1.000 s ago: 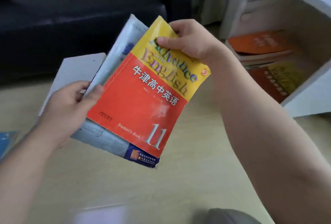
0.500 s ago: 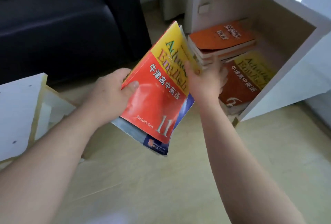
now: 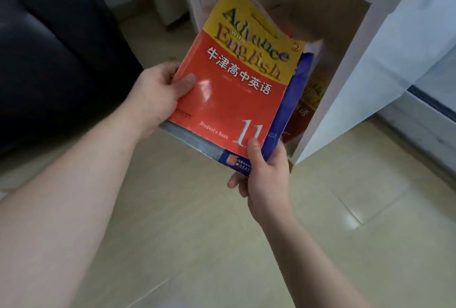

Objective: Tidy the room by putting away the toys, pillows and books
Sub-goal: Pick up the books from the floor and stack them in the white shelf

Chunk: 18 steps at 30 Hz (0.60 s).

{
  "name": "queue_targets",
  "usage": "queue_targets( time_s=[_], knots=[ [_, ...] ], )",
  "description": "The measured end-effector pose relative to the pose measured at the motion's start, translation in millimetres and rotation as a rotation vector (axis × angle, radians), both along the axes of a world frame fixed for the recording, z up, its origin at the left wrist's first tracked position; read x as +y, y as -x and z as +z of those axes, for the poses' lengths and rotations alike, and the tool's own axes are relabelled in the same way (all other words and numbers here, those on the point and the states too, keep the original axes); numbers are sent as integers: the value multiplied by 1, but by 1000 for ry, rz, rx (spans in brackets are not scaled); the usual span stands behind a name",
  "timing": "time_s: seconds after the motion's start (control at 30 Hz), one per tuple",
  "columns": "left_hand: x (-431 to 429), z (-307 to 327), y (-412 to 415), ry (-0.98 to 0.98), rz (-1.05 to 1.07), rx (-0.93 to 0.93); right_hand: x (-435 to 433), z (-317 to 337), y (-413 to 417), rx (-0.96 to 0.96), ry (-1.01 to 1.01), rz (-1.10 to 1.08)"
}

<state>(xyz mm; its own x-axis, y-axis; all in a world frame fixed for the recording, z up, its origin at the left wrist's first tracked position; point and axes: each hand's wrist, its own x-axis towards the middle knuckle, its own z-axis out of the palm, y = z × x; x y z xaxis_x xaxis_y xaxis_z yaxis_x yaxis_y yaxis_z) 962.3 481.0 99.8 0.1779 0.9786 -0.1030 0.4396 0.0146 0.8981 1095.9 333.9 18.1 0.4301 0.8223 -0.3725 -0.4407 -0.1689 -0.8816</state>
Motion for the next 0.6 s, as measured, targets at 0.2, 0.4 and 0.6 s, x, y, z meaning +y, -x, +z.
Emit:
queue_targets(
  time_s=[0.2, 0.4, 0.6],
  knots=[
    [17, -41, -45, 170, 289, -198, 30, -10, -4, 8, -22, -359],
    [1, -79, -83, 389, 280, -314, 44, -24, 0, 179, 80, -467],
    [-22, -80, -95, 538, 226, -431, 19, -29, 7, 535, 197, -382]
  ],
)
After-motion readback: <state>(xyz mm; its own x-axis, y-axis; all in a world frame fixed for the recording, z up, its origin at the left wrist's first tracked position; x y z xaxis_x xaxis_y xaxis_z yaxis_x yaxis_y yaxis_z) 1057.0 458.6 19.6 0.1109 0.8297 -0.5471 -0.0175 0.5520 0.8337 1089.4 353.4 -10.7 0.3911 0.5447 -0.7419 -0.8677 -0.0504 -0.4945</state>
